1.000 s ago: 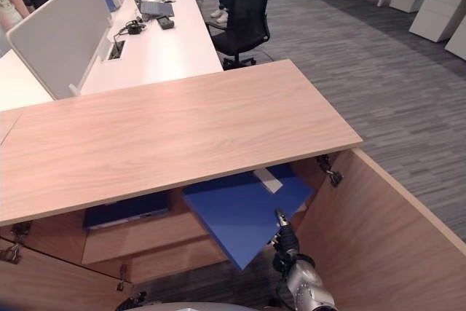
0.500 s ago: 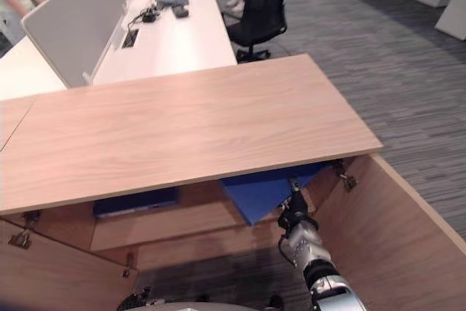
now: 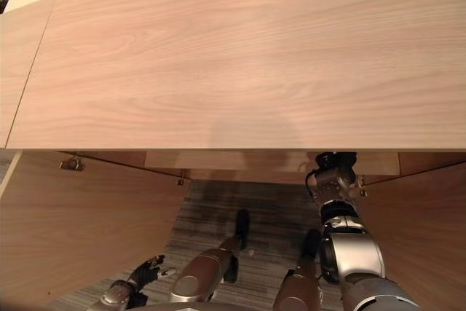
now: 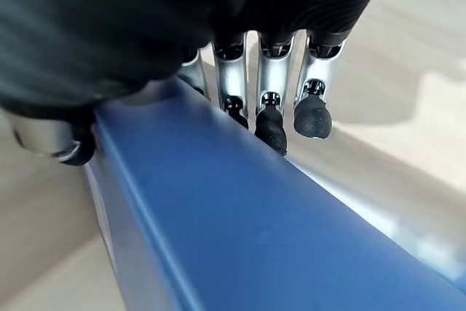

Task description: Put the empty folder in the office cabinet

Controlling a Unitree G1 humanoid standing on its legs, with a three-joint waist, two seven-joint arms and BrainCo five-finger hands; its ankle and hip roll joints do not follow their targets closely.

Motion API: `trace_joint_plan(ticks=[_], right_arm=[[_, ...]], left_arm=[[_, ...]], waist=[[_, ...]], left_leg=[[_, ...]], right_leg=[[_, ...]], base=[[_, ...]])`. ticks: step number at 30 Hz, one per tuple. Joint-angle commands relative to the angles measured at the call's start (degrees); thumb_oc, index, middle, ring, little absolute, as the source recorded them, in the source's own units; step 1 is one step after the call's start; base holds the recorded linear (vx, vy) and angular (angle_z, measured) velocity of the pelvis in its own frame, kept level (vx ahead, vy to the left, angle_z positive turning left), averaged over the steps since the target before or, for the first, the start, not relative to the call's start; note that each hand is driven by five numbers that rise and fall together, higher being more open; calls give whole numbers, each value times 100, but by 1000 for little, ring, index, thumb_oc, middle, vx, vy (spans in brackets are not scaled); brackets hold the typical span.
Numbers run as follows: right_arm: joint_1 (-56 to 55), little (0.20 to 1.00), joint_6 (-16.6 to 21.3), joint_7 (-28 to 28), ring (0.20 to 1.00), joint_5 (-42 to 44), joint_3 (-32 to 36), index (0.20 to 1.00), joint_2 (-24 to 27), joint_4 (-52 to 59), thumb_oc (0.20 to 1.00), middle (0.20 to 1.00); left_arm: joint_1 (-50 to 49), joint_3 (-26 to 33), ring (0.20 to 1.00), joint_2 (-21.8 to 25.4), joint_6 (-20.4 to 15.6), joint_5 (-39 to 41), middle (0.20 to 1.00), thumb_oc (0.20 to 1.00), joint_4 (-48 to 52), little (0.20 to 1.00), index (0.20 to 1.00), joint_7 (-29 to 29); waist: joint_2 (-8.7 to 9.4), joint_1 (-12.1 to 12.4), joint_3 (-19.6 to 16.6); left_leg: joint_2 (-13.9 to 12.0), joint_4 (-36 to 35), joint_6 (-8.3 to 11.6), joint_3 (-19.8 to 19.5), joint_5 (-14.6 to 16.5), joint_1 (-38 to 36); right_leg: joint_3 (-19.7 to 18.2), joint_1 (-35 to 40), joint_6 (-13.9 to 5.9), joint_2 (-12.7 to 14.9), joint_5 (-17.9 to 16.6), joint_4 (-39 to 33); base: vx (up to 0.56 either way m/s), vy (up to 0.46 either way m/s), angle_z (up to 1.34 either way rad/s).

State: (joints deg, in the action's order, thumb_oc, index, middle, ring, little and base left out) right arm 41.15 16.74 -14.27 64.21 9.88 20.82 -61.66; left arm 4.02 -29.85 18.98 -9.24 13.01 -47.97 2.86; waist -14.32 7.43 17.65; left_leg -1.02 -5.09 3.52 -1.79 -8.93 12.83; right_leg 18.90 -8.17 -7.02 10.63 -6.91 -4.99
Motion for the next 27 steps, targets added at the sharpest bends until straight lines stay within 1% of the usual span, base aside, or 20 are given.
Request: trace_joint_plan(ticks=[1,2,3,6,7,9,10,13,14,15,16,17,18,20,21,23,24,25,26,27], right_arm=[[618,200,699,-95,200,382,2,200,511,-224,200,200],[769,200,850,-121,200,527,108,200,748,-333,200,200],[906,200,915,-221,200,667,246,200,900,-351,200,200],[1049,200,944,-264,200,773,300,200,1152,-486,200,200],[1145,200,934,-272,200,828,336,200,1387,-602,200,200],[1244,200,898,-239,200,884,320,200,1537,-731,200,200],[1311,200,859,-217,200,896,288,200,1627,-801,200,200],[1379,200,683,-144,200,804,141,200,1798,-990,200,200],[1670,200,556,-99,200,991,0,200,2051,-1001,200,200],[1693,200,528,-58,200,1027,-39,200,2051,-1041,200,200],[1554,200,572,-88,200,983,122,200,2319,-1094,200,200],[1707,200,729,-200,200,818,-186,200,2207,-1071,200,200],[1983,200,722,-272,200,791,-224,200,2248,-997,200,200],[2020,200,682,-300,200,768,-156,200,2340,-1020,200,200],[2042,200,572,-281,200,689,-246,200,2757,-1213,200,200],[2045,200,531,-260,200,690,-275,200,2835,-1297,200,200],[1948,200,63,31,200,700,-436,200,3357,-1635,200,200],[1965,200,42,43,200,706,-431,200,3377,-1666,200,200],[2145,200,140,-51,200,613,-437,200,3104,-1614,200,200],[2009,200,212,-36,200,829,-273,200,3086,-1537,200,200]], left_arm=[[60,61,1000,-50,-187,292,1000,1000,-929,1000,1000,-100],[349,-439,1000,306,-766,-653,1000,1000,-186,1000,1000,-495],[349,-537,1000,302,-729,-719,1000,1000,-296,1000,1000,-460],[363,-654,1000,301,-740,-832,1000,1000,-390,1000,1000,-456],[338,-731,1000,327,-723,-863,1000,1000,-420,1000,1000,-382],[325,-759,1000,338,-687,-852,1000,1000,-488,1000,1000,-312],[303,-768,1000,342,-650,-852,1000,1000,-578,1000,1000,-259],[240,-793,1000,194,-533,-1026,1000,1000,-1101,1000,1000,-163],[418,-468,1000,146,-124,88,1000,1000,-761,1000,1000,107],[374,-443,1000,204,-68,169,1000,1000,-675,1000,1000,171],[531,-524,1000,781,-983,-686,1000,1000,406,1000,1000,-518],[1110,-676,1000,1022,-807,-730,1000,1000,606,1000,1000,-647],[1341,-573,1000,1096,-811,-514,1000,1000,828,1000,1000,-606],[1103,-384,1000,1222,-830,-402,1000,1000,1068,1000,1000,-641],[742,-203,1000,1537,-877,-186,1000,1000,1296,1000,1000,-510],[641,-159,1000,1622,-861,-144,1000,1000,1354,1000,1000,-453],[-23,-502,1000,2458,-369,44,1000,1000,3095,1000,1000,661],[-65,-467,1000,2513,-316,34,1000,1000,3204,1000,1000,675],[-28,-590,1000,2401,-390,-368,1000,1000,2468,1000,1000,766],[-364,345,1000,1615,-219,421,1000,1000,371,1000,1000,414]], waist=[[205,-50,-290],[163,7,-281],[138,20,-264],[87,57,-217],[46,79,-175],[31,103,-172],[8,109,-146],[41,66,-137],[-48,109,-113],[-45,86,-133],[-133,105,-130],[-77,144,-180],[-80,111,-102],[-91,197,-33],[-61,294,40],[-34,309,32],[-95,350,58],[-84,363,57],[-19,312,143],[148,249,62]], left_leg=[[-345,80,559,-58,162,177],[-351,98,582,-64,157,251],[-355,129,591,-58,144,328],[-357,248,596,-48,164,485],[-354,407,594,-65,190,619],[-349,538,607,-64,278,713],[-350,631,601,-61,247,813],[-353,903,633,-30,367,1066],[-328,1177,621,-18,420,1350],[-332,1207,623,-15,438,1380],[-336,1288,643,-42,504,1451],[-344,1430,657,-78,503,1544],[-338,1601,665,-80,586,1666],[-358,1986,648,-122,727,1885],[-407,2472,636,-172,892,2182],[-413,2673,628,-183,976,2318],[-458,3197,609,-245,1276,2581],[-460,3273,617,-252,1340,2613],[-490,3429,591,-277,1271,2791],[-529,3765,604,-296,1571,2895]], right_leg=[[-356,-282,-692,690,790,1033],[-350,-375,-713,734,834,1114],[-349,-458,-723,754,844,1174],[-365,-622,-722,786,893,1323],[-380,-763,-709,820,942,1489],[-402,-867,-713,851,1065,1651],[-411,-958,-700,861,1027,1722],[-522,-1265,-687,902,1179,2029],[-588,-1560,-653,941,1277,2323],[-599,-1592,-650,939,1291,2354],[-566,-1626,-673,990,1372,2460],[-564,-1684,-680,980,1378,2576],[-614,-1810,-685,976,1478,2755],[-635,-1984,-648,1000,1616,3100],[-669,-2237,-621,1026,1798,3541],[-708,-2365,-602,1023,1881,3742],[-800,-2560,-557,1016,2233,4226],[-805,-2583,-556,1021,2292,4286],[-789,-2783,-501,1029,2185,4420],[-951,-2971,-462,971,2484,4766]], base=[[6,2,9],[2,5,8],[3,-34,3],[-15,-10,3],[-43,-31,12],[-27,-25,10],[-7,-32,6],[-33,-19,18],[-21,-9,13],[-24,-23,7],[-19,-50,4],[-32,-64,11],[-80,-66,27],[-88,-98,13],[-69,-106,-10],[-21,-107,7],[32,-111,17],[-75,-87,23],[-5,-35,31],[-8,-15,22]])
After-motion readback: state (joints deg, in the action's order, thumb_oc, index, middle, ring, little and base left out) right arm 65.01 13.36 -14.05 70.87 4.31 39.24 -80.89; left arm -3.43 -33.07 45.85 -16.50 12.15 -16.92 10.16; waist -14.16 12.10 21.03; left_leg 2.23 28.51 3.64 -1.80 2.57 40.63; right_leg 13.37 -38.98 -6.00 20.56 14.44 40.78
